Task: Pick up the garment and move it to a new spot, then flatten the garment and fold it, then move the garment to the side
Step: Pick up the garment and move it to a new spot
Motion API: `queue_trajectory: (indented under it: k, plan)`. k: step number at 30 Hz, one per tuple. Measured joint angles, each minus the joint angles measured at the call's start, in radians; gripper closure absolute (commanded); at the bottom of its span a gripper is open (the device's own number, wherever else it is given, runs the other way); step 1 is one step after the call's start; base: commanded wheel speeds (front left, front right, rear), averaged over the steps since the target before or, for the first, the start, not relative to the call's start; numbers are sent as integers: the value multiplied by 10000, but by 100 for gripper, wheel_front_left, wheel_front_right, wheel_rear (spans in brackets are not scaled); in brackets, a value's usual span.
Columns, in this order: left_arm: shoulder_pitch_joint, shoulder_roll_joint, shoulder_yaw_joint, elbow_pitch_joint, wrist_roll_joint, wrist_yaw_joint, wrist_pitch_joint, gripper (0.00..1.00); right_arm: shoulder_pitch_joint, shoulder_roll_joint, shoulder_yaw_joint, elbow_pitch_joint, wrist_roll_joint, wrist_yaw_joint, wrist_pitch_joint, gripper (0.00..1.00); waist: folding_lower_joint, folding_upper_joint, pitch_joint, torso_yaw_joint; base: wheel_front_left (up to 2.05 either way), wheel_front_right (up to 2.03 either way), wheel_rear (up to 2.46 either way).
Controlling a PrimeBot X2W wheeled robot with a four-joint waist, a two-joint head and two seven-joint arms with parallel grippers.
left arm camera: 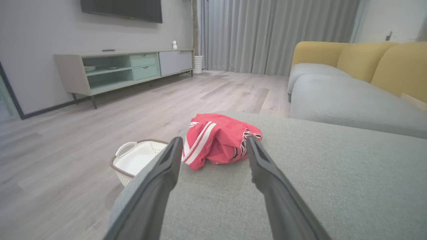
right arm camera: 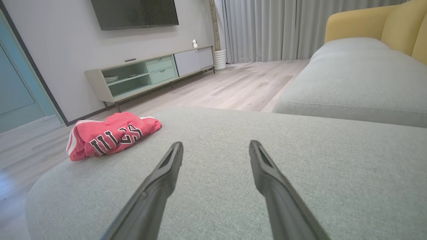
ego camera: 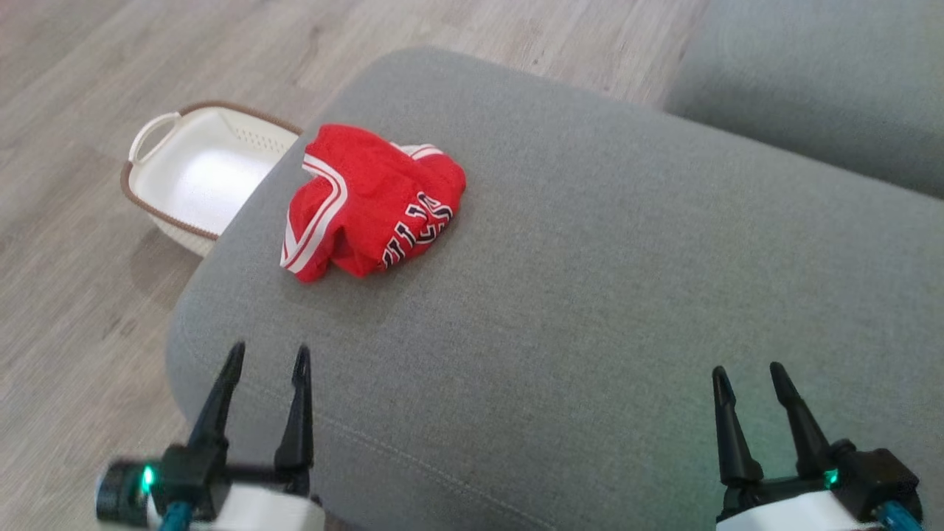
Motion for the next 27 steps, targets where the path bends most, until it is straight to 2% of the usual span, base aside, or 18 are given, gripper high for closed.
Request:
queue_trajectory:
  k: [2,5,6,8,12,15,18,23,27]
  plan:
    - [-593,127,-2,-159,125,-153,0,0,-74,-2,-117,-44,-146,0,0,0,0,0,254,-9,0,0,0]
    - [-2300,270,2,33,59,-535,0,0,-294,-69,-299,-94,-299,0,0,0,0,0,656,-44,0,0,0]
    - [-2300,270,2,33,59,-535,0,0,-294,-69,-299,-94,-299,0,0,0,0,0,656,-44,0,0,0]
    - [-3663,366,148,412,-268,-796,293,0,-457,-163,-332,-119,-368,0,0,0,0,0,916,-103,0,0,0]
    - [-6345,989,395,1960,-928,-1248,2240,0,-695,-458,-291,-201,-518,0,0,0,0,0,1427,-325,0,0,0]
    - [-7929,1427,604,3421,-1569,-1394,3542,0,-916,-717,-282,-332,-621,0,-2,0,0,0,1831,-563,0,0,0]
    - [-9263,1547,790,5214,-2769,-1467,5112,0,-1161,-1032,-385,-533,-727,0,-2,0,0,0,2314,-796,0,0,0]
    - [-10306,1639,324,7474,-4399,-1471,7193,0,-1467,-1459,-616,-970,-771,0,148,0,0,0,3113,-1119,0,0,0]
    - [-10588,1831,-288,8669,-4853,-1475,7956,0,-1553,-1666,-683,-1337,-807,0,374,0,0,0,3656,-1291,0,0,0]
